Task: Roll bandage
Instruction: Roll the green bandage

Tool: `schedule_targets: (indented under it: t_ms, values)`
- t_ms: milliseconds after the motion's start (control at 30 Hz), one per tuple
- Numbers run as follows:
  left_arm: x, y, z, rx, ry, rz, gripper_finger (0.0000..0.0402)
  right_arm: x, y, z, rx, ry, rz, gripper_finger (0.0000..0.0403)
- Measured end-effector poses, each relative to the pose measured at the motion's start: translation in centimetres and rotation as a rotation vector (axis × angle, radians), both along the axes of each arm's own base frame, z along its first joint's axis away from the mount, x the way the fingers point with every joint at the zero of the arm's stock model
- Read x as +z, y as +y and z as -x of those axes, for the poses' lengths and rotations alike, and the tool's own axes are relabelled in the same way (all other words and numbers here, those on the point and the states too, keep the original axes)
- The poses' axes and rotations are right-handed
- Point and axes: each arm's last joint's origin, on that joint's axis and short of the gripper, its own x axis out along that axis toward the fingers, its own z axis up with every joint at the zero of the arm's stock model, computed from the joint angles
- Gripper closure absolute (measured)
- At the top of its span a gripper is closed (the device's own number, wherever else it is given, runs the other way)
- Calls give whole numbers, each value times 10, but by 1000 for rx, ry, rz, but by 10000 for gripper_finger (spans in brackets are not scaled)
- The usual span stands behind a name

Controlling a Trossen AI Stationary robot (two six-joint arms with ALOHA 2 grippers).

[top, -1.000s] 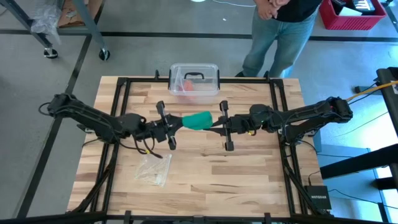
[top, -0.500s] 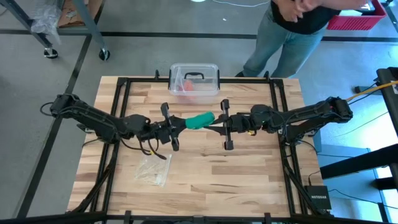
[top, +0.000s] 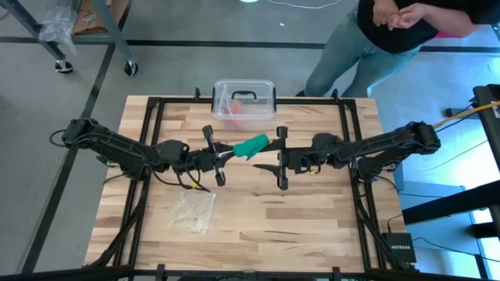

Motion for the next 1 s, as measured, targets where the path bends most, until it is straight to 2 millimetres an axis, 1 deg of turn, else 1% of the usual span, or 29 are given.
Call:
schedule_targets:
  t_ms: [167, 267, 400, 500, 567, 800, 933, 1000]
  values:
    - [-2, 0, 0, -3, 9, 10, 394, -12, 0, -9, -62, 30, 137, 221]
    - [-3, 1, -1, 0, 15, 30, 394, -14, -1, -10, -121, 42, 191, 227]
    - [-8, 3, -2, 8, 69, 60, 394, -14, -1, -10, -133, 41, 179, 232]
    - [-12, 3, -2, 16, 108, 68, 394, -13, 6, -9, -112, 26, 174, 233]
    - [-13, 3, -2, 21, 116, 71, 394, -13, 9, -9, -134, 33, 170, 233]
    - [-18, 3, -2, 75, 166, 42, 394, -25, 19, -6, -260, 171, 191, 233]
    - [-25, 3, -2, 79, 254, -15, 394, -30, 27, -4, -290, 224, 181, 233]
    - [-30, 2, -1, 78, 299, -25, 394, -34, 28, -3, -287, 258, 142, 233]
